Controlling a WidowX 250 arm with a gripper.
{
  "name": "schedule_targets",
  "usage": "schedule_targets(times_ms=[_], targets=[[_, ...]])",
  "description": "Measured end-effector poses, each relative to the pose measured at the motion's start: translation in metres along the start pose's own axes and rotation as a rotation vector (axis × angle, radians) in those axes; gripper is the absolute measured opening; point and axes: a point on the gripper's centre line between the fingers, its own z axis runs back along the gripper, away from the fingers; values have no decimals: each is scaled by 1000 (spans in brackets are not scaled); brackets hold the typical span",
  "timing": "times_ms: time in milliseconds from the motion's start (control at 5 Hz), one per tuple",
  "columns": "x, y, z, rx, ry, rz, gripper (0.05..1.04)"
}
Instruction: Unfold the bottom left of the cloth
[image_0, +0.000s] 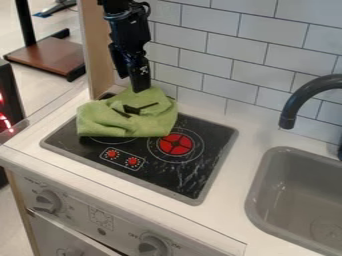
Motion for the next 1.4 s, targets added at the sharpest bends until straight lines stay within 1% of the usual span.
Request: schedule_targets(times_ms=[200,400,600,800,1000,1200,1400], targets=[[-5,-3,-15,-31,28,7,1000],[-9,-5,-35,-61,94,-6,1000],[-5,3,-40,-42,115,3,1000],[-2,10,-50,-54,122,11,1000],[-5,8,-63,-75,142,9,1000],[-7,6,-70,-85,158,9,943],[-8,9,-72,-69,165,11,653]])
